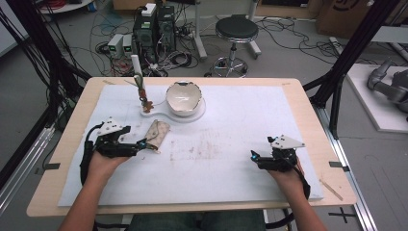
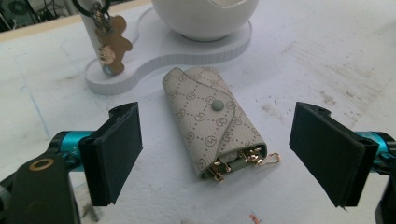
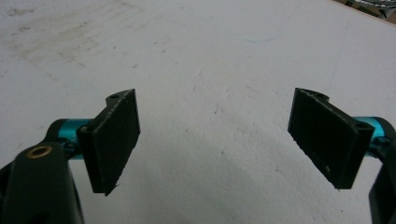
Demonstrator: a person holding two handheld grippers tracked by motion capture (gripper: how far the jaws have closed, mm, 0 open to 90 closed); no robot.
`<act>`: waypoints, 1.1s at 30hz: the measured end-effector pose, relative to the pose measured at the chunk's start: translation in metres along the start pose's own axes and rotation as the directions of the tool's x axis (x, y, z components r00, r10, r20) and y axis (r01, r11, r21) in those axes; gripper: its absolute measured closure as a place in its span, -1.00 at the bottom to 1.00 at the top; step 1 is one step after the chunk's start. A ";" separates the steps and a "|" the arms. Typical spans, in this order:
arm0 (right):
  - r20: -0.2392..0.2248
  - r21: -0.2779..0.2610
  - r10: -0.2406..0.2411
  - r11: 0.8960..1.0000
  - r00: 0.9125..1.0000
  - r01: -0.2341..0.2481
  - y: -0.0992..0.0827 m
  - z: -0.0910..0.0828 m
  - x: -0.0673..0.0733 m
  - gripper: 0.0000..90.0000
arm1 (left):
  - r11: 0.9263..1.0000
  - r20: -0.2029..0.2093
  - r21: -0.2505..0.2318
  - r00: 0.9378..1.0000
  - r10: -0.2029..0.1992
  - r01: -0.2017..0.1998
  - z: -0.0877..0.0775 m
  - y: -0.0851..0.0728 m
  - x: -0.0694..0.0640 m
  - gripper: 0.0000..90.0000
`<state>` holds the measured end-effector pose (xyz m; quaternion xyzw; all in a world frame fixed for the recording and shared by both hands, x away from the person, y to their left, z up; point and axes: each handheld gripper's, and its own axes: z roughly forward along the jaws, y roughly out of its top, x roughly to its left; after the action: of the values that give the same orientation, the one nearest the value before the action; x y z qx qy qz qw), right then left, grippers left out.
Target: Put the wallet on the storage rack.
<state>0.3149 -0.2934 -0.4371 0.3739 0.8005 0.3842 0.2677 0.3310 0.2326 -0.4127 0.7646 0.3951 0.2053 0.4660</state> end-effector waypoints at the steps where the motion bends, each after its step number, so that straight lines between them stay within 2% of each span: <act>1: 0.000 0.001 0.002 1.000 1.000 -0.002 0.000 0.000 0.000 -0.62 | 1.000 0.001 0.018 1.000 -0.004 0.004 0.006 0.000 -0.001 -0.62; 8: 0.002 -0.002 0.000 1.000 1.000 0.000 -0.001 -0.001 -0.001 -0.62 | 0.998 -0.017 0.069 1.000 -0.010 0.011 0.023 0.001 -0.007 -0.63; 14: 0.001 -0.004 0.004 1.000 1.000 -0.004 -0.001 0.000 -0.001 -0.62 | 0.993 -0.059 0.109 0.997 -0.045 0.052 0.036 0.002 -0.013 -0.66; 16: 0.003 -0.001 0.002 1.000 1.000 -0.002 -0.001 0.000 -0.001 -0.62 | 0.992 -0.065 0.115 0.997 -0.044 0.051 0.038 0.002 -0.014 -0.66; 20: 0.003 -0.001 0.003 1.000 1.000 -0.003 0.000 0.000 0.000 -0.62 | 0.987 -0.100 0.157 0.995 -0.029 0.044 0.052 0.003 -0.020 -0.66; 26: 0.003 -0.001 0.002 1.000 1.000 -0.002 0.000 0.001 0.000 -0.62 | 0.978 -0.154 0.203 0.988 -0.004 0.036 0.065 0.001 -0.023 -0.66; 30: 0.002 0.002 0.001 1.000 1.000 -0.001 0.000 0.001 0.000 -0.62 | 0.974 -0.156 0.225 0.988 0.000 0.035 0.068 0.000 -0.023 -0.67; 32: 0.002 0.003 0.002 1.000 1.000 -0.002 0.000 0.001 0.000 -0.62 | 0.966 -0.149 0.259 0.989 0.014 0.025 0.074 -0.002 -0.026 -0.67; 33: 0.002 0.003 0.004 1.000 1.000 -0.004 0.000 0.001 0.000 -0.62 | 0.966 -0.149 0.259 0.989 0.014 0.025 0.074 -0.002 -0.026 -0.67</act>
<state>0.3154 -0.2930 -0.4377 0.3763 0.8002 0.3830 0.2672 0.3654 0.1719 -0.4489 0.8004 0.4545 0.2070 0.3315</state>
